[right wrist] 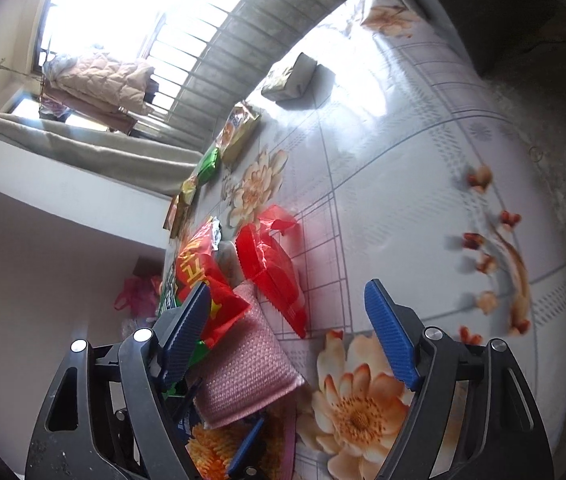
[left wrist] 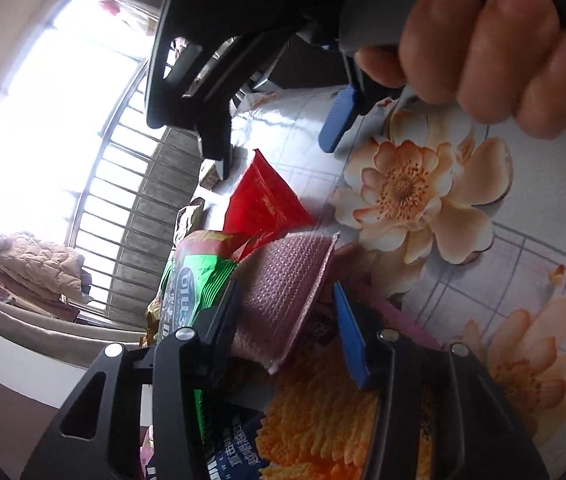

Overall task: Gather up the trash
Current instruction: 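Grasp the pink sponge with the left tool while the right tool grasps the red plastic wrapper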

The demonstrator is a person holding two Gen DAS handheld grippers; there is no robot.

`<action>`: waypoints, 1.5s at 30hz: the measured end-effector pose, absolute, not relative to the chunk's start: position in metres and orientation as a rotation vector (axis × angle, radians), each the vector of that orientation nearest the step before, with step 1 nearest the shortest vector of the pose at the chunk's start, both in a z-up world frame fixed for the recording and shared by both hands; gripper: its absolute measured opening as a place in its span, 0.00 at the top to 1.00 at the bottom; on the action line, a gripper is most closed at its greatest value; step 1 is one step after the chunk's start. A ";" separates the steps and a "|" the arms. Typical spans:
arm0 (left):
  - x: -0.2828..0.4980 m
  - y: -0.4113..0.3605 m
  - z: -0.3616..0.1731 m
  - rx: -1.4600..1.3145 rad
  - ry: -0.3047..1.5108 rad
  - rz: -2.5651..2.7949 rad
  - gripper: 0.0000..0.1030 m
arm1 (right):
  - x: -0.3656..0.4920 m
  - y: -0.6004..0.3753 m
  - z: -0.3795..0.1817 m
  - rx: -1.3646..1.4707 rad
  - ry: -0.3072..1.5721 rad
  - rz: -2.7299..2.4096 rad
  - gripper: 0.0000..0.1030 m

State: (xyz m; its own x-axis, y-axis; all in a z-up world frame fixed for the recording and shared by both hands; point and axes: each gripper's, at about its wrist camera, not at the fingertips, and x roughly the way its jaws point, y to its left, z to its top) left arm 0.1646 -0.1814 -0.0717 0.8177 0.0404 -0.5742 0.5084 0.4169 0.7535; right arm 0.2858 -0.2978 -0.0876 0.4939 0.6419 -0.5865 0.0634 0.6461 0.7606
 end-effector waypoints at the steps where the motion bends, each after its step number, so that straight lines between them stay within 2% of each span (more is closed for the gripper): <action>1: 0.165 -0.183 -0.074 1.121 0.573 -0.315 0.56 | 0.288 -0.297 -0.088 0.815 1.014 0.407 0.29; 3: 0.169 -0.182 -0.072 1.123 0.576 -0.311 0.56 | 0.293 -0.293 -0.088 0.803 1.013 0.412 0.31; 6: 0.172 -0.181 -0.073 1.117 0.576 -0.298 0.65 | 0.298 -0.289 -0.088 0.800 1.017 0.418 0.34; 9: 0.175 -0.179 -0.070 1.102 0.582 -0.301 0.67 | 0.300 -0.285 -0.090 0.787 1.027 0.415 0.42; 12: 0.176 -0.178 -0.068 1.102 0.578 -0.306 0.71 | 0.301 -0.281 -0.092 0.764 1.040 0.396 0.53; 14: 0.176 -0.176 -0.067 1.100 0.574 -0.309 0.72 | 0.300 -0.281 -0.094 0.757 1.046 0.376 0.66; 15: 0.174 -0.176 -0.067 1.096 0.571 -0.311 0.72 | 0.301 -0.281 -0.096 0.758 1.048 0.372 0.69; 17: 0.173 -0.175 -0.067 1.088 0.560 -0.312 0.75 | 0.299 -0.283 -0.097 0.763 1.048 0.358 0.84; 19: 0.172 -0.175 -0.064 1.081 0.549 -0.313 0.77 | 0.297 -0.285 -0.097 0.764 1.039 0.344 0.88; 27: 0.163 -0.174 -0.050 1.030 0.499 -0.328 0.84 | 0.280 -0.301 -0.083 0.775 0.978 0.295 0.93; 45: 0.148 -0.180 -0.045 1.008 0.458 -0.336 0.84 | 0.279 -0.295 -0.073 0.748 0.981 0.264 0.93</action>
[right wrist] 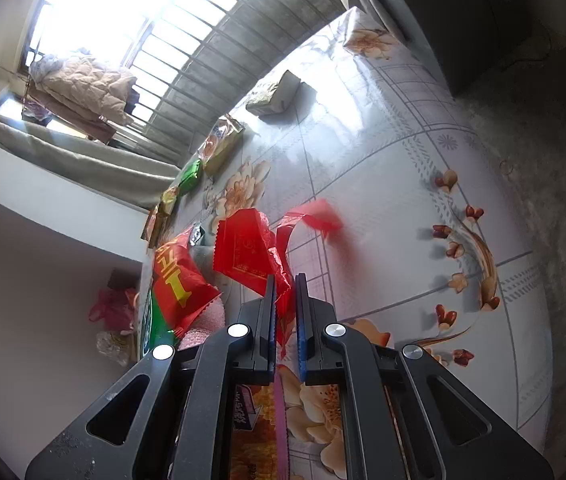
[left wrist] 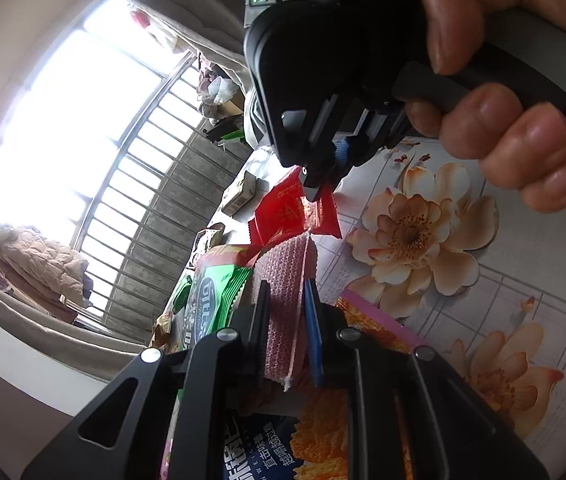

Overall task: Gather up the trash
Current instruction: 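Grasp the pink sponge with the left tool while the right tool grasps the red plastic wrapper, then carry the sponge and red wrapper to the blue wastebasket and open both tools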

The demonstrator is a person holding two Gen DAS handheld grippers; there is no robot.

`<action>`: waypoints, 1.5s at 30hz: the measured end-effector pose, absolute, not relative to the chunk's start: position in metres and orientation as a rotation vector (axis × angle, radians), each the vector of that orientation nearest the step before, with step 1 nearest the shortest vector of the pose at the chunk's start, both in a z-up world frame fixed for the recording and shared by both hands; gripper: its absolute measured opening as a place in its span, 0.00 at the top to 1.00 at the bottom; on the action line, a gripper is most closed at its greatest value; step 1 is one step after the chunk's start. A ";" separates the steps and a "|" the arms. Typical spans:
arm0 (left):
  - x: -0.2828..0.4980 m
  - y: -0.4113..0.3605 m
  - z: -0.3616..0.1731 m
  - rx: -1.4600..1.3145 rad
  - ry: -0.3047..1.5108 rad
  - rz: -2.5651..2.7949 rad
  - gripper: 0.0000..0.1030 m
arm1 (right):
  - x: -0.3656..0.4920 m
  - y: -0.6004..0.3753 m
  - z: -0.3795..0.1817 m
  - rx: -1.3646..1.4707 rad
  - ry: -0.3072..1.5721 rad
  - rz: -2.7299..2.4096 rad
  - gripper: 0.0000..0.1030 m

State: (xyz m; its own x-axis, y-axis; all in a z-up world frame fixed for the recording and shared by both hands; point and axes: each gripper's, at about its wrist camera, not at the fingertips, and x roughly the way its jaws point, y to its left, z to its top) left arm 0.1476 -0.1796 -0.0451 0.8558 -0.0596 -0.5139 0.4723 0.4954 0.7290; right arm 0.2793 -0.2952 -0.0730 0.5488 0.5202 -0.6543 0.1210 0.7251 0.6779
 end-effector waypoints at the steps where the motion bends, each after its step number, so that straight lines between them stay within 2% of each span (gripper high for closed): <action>1: 0.147 -0.181 -0.046 1.012 0.460 -0.334 0.83 | 0.280 -0.294 -0.074 0.742 0.987 0.261 0.93; 9: 0.136 -0.179 -0.041 0.991 0.453 -0.343 0.84 | 0.276 -0.296 -0.077 0.734 0.993 0.236 0.94; 14: 0.131 -0.168 -0.005 0.919 0.407 -0.344 0.88 | 0.268 -0.297 -0.065 0.724 0.962 0.237 0.94; 23: 0.147 -0.122 0.090 0.525 0.496 -0.455 0.94 | 0.245 -0.309 -0.046 0.756 0.893 0.252 0.95; 28: 0.161 -0.100 0.117 0.319 0.574 -0.512 0.95 | 0.228 -0.322 -0.040 0.784 0.852 0.241 0.95; 31: 0.163 -0.100 0.128 0.228 0.614 -0.570 1.00 | 0.211 -0.335 -0.036 0.807 0.815 0.228 0.95; 40: 0.151 -0.149 0.148 0.194 0.627 -0.702 1.00 | 0.135 -0.400 -0.026 0.889 0.680 0.127 0.95; 45: 0.131 -0.212 0.142 0.206 0.673 -0.856 1.00 | 0.071 -0.453 -0.033 0.947 0.603 -0.025 0.95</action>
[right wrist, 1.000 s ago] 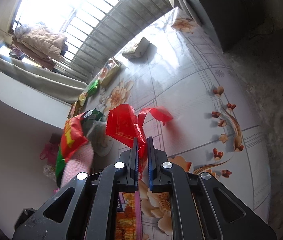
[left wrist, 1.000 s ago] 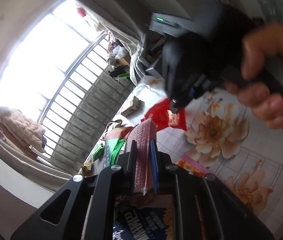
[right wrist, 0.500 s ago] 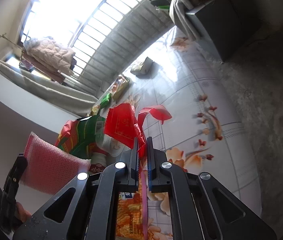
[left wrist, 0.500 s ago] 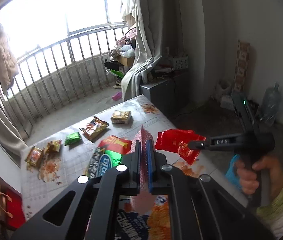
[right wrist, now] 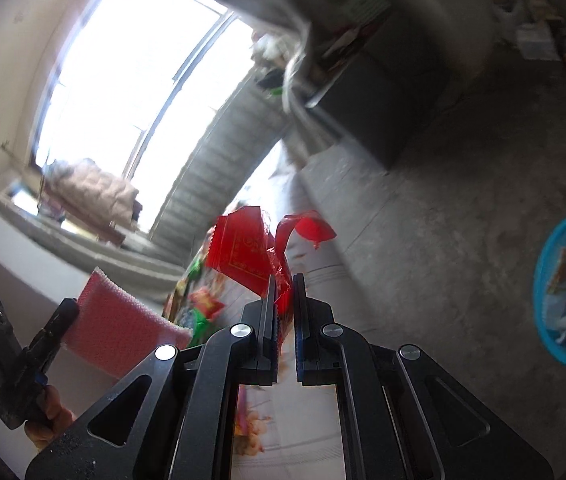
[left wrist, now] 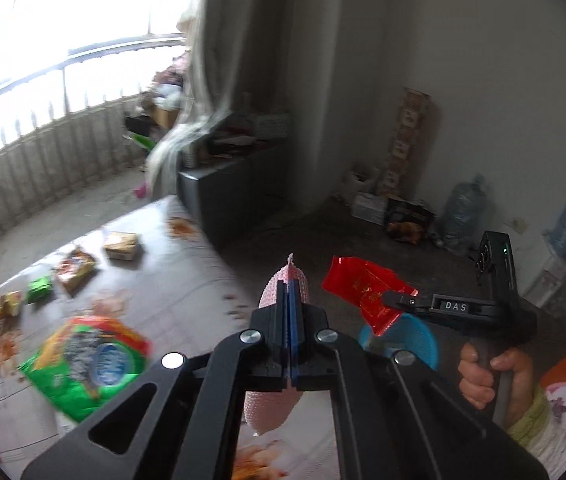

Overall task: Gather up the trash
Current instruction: 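Carry the sponge and red wrapper to the blue wastebasket and open both tools, then move both tools back over the table toward the green chip bag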

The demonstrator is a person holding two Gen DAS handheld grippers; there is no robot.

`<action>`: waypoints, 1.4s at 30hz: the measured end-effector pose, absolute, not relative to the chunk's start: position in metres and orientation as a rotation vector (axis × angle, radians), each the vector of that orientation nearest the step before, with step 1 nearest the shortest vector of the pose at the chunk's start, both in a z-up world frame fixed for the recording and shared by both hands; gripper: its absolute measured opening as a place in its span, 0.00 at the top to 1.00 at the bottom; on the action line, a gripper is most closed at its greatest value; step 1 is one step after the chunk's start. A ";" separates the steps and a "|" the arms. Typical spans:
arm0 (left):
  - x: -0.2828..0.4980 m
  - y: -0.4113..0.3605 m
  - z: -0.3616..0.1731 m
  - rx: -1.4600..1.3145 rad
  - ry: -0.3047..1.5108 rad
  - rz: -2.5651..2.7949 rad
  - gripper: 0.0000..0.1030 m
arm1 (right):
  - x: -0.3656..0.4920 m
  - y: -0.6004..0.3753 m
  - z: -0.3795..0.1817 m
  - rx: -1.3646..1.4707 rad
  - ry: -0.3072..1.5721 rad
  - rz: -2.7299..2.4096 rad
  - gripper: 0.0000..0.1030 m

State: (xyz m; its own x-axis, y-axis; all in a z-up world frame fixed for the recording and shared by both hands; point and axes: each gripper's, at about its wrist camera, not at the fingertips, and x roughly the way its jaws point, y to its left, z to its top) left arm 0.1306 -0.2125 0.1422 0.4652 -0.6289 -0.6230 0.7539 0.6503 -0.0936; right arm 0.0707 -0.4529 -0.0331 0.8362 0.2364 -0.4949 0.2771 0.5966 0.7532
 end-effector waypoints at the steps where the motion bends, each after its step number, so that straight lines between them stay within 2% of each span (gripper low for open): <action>1: 0.128 -0.227 0.140 0.211 0.687 -0.890 1.00 | 0.057 -0.462 -0.038 0.955 0.594 -0.065 0.95; 10: 0.097 -0.401 0.073 0.284 0.936 -1.179 1.00 | -0.060 -0.549 -0.109 1.118 0.581 -0.432 0.95; 16: 0.088 -0.501 0.001 0.364 1.078 -1.201 1.00 | -0.076 -0.584 -0.170 1.229 0.638 -0.539 0.95; 19: 0.088 -0.534 -0.031 0.362 1.105 -1.199 0.96 | -0.068 -0.601 -0.197 1.259 0.658 -0.552 0.89; 20: 0.088 -0.542 -0.039 0.359 1.104 -1.194 0.82 | -0.066 -0.607 -0.208 1.267 0.678 -0.554 0.80; 21: 0.088 -0.546 -0.046 0.361 1.107 -1.185 0.57 | -0.062 -0.614 -0.220 1.273 0.700 -0.579 0.72; 22: 0.089 -0.550 -0.052 0.364 1.113 -1.169 0.49 | -0.063 -0.618 -0.229 1.278 0.713 -0.619 0.60; 23: 0.091 -0.548 -0.055 0.363 1.112 -1.163 0.45 | -0.066 -0.619 -0.234 1.275 0.722 -0.641 0.56; 27: 0.104 -0.528 -0.047 0.319 1.109 -1.137 0.43 | -0.065 -0.619 -0.254 1.275 0.772 -0.679 0.56; 33: 0.119 -0.481 -0.005 0.308 1.042 -1.109 0.39 | -0.067 -0.601 -0.227 1.162 0.755 -0.675 0.53; 37: 0.134 -0.414 0.046 0.237 1.004 -1.056 0.34 | -0.049 -0.573 -0.175 0.988 0.707 -0.609 0.48; 42: 0.142 -0.310 0.102 0.188 0.881 -0.918 0.20 | -0.002 -0.507 -0.094 0.722 0.669 -0.433 0.37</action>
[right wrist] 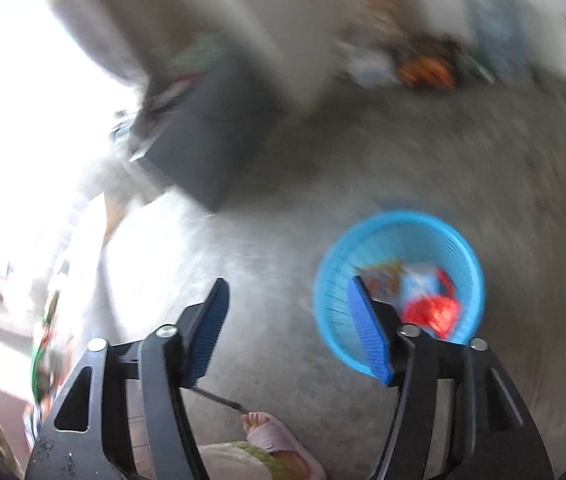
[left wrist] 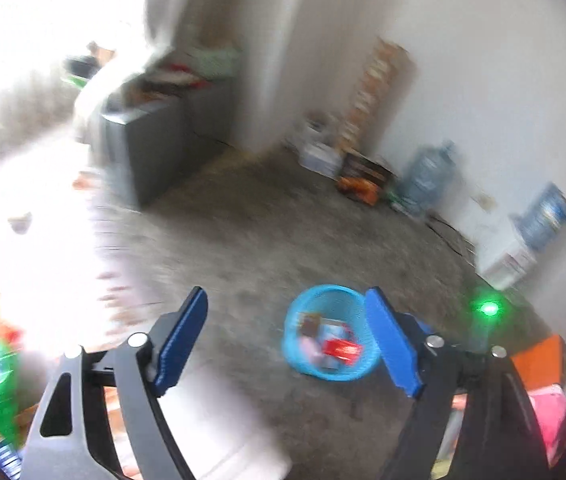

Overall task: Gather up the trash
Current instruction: 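Move both tools back over the table toward the green chip bag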

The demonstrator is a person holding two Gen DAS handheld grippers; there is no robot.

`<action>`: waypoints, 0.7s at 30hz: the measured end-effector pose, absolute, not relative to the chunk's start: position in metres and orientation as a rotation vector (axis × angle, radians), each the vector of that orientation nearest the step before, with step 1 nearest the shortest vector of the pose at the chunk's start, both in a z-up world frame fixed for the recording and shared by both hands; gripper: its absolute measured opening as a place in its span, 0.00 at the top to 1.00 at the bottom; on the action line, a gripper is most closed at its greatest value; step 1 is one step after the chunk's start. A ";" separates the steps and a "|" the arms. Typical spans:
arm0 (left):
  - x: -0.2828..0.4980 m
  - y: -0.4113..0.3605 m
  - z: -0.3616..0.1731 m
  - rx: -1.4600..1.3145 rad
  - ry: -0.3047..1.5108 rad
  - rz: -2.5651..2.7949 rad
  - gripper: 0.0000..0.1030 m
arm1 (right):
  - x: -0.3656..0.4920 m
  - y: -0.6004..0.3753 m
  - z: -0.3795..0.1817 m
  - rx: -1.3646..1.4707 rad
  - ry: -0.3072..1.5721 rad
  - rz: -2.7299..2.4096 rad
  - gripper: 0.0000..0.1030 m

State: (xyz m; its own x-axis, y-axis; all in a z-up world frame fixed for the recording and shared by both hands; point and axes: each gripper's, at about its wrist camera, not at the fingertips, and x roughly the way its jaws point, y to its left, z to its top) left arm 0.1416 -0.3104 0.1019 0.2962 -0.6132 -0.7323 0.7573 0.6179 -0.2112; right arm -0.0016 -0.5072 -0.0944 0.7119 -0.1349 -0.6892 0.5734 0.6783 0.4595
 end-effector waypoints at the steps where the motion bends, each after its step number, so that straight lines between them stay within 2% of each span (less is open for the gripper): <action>1: 0.143 -0.289 0.110 0.178 0.864 -0.891 0.19 | 0.009 -0.490 -0.081 0.671 0.663 -0.389 0.34; 5: 0.150 -0.185 0.132 0.110 0.813 -0.710 0.14 | 0.050 -0.418 -0.040 0.496 0.665 -0.213 0.21; 8: 0.147 -0.119 0.139 0.072 0.774 -0.599 0.12 | 0.085 -0.368 -0.035 0.431 0.708 -0.104 0.16; 16: 0.124 0.018 0.120 -0.002 0.763 -0.360 0.11 | 0.193 -0.265 -0.085 0.312 0.897 -0.037 0.10; 21: 0.107 0.063 0.110 -0.048 0.769 -0.277 0.11 | 0.231 -0.237 -0.099 0.219 0.881 -0.129 0.07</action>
State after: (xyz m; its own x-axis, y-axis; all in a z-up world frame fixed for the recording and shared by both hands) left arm 0.1072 0.0633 0.1101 0.6841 -0.2642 -0.6798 0.2291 0.9627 -0.1436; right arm 0.2312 -0.2367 -0.0994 0.6306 -0.0221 -0.7758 0.2016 0.9699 0.1363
